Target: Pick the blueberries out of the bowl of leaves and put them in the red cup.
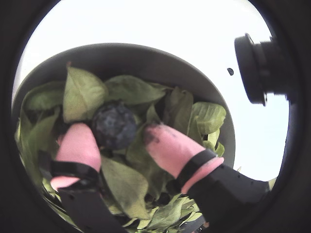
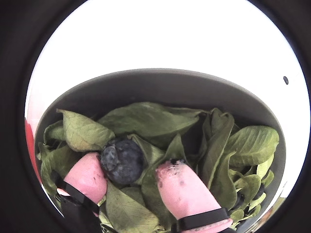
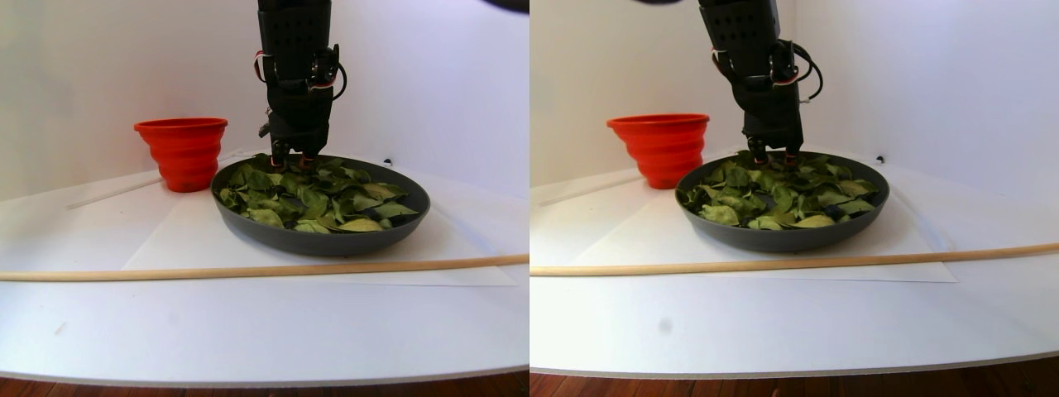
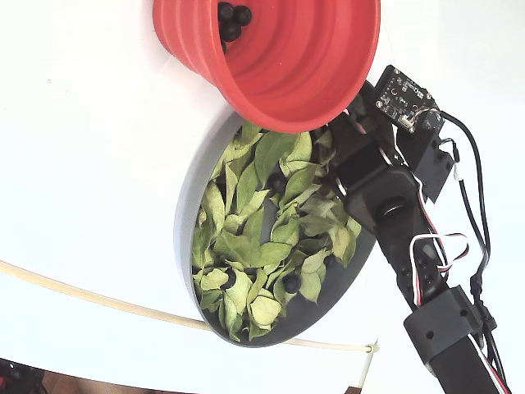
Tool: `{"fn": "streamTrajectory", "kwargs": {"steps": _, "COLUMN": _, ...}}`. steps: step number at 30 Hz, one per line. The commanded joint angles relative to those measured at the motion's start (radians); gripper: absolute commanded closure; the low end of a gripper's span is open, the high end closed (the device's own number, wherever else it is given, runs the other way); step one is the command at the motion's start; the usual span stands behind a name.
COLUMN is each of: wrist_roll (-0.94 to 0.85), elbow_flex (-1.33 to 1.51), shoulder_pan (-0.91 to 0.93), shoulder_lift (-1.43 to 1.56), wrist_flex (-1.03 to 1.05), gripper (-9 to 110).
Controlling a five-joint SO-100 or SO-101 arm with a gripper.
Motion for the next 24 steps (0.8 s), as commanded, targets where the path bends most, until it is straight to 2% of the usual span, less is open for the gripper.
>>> {"fn": "streamTrajectory", "kwargs": {"steps": 1, "wrist_roll": 0.008, "elbow_flex": -0.052, "shoulder_pan": 0.002, "shoulder_lift": 0.014, "wrist_flex": -0.011, "gripper": 84}}
{"fn": "streamTrajectory", "kwargs": {"steps": 24, "wrist_roll": 0.023, "elbow_flex": 0.015, "shoulder_pan": -0.006, "shoulder_lift": 0.091, "wrist_flex": -0.014, "gripper": 88}}
